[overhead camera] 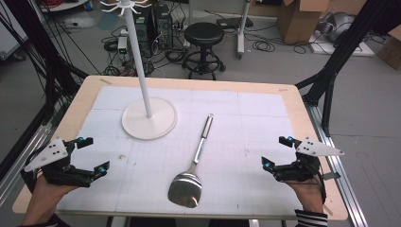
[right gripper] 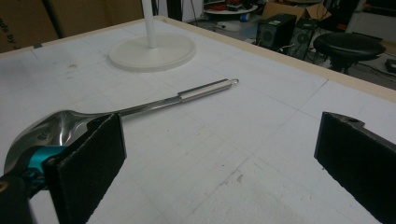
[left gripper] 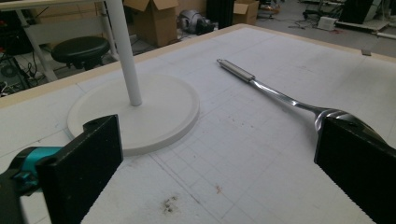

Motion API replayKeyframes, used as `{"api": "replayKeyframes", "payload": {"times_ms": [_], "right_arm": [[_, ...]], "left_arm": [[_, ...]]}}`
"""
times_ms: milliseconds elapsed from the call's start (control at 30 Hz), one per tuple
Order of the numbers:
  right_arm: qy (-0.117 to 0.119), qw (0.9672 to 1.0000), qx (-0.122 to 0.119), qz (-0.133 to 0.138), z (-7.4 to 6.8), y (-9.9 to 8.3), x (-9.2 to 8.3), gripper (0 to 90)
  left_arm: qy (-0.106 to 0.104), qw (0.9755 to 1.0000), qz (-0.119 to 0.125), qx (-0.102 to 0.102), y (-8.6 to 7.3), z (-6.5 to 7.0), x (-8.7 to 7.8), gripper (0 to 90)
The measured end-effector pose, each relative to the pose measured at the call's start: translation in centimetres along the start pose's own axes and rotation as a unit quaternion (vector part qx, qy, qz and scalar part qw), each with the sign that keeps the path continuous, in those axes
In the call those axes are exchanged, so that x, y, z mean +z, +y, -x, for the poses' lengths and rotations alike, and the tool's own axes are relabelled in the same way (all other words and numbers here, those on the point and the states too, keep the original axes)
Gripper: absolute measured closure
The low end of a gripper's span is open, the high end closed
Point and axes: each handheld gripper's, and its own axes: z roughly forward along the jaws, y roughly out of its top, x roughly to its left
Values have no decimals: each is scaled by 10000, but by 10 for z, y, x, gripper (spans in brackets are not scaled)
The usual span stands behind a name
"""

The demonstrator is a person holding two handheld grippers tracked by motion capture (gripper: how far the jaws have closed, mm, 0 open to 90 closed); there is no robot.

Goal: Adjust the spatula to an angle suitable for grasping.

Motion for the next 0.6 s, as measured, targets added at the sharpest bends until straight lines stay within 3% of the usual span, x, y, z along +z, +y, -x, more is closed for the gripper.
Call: {"api": "replayKeyframes", "payload": {"times_ms": [267, 467, 600], "right_arm": [[287, 9995, -95, -63, -6, 5, 5, 11], [253, 9991, -334, -86, -14, 18, 1, 11], [377, 9985, -388, -78, -16, 24, 0, 11]], "left_arm": [[-18, 10000, -26, 11, 0, -3, 4, 17], [-99, 9999, -33, 68, -1, 0, 6, 17], [-103, 9999, -59, 72, 0, -2, 8, 17]]}}
